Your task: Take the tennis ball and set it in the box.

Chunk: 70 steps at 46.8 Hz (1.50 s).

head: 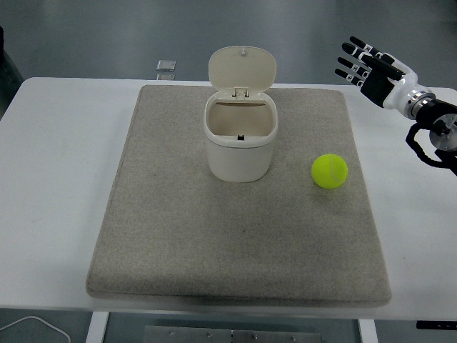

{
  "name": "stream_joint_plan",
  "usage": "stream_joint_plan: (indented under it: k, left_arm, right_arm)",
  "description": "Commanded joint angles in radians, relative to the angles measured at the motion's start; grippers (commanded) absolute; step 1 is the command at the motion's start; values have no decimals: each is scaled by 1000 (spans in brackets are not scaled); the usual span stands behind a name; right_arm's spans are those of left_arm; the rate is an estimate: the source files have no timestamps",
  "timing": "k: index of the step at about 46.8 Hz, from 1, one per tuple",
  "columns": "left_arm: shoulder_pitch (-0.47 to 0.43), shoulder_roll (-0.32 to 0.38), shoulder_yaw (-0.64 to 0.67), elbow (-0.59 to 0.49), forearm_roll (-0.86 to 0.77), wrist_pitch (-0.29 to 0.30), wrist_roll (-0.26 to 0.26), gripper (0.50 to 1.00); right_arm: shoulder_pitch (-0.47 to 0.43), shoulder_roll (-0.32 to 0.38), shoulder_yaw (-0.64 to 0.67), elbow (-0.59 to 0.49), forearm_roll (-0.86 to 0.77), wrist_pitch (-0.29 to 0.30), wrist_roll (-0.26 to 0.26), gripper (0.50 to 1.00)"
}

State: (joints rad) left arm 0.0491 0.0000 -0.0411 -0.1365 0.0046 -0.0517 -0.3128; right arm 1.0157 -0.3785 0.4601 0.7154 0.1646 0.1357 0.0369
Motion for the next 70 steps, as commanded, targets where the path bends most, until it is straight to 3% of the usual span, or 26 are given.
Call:
stream_joint_plan:
  k: [1, 23, 34, 52, 64, 70]
  left_arm:
    - [0, 0, 0, 0, 0, 1, 0, 992]
    - [0, 0, 0, 0, 1, 0, 0, 992]
    - [0, 0, 0, 0, 0, 0, 1, 992]
    - [0, 0, 0, 0, 2, 0, 0, 990]
    - [0, 0, 0, 0, 0, 1, 0, 992]
    - [0, 0, 0, 0, 1, 1, 0, 992]
  right_arm:
    - [4, -5, -1, -1, -2, 4, 0, 932]
    - [35, -3, -18, 6, -11, -1, -3, 932]
    - [29, -49, -1, 4, -227, 5, 11, 932]
    - [33, -56, -17, 12, -549, -1, 29, 930]
    - [38, -89, -20, 19, -803, 13, 107, 930]
    - [38, -115, -64, 25, -944, 48, 173, 928]
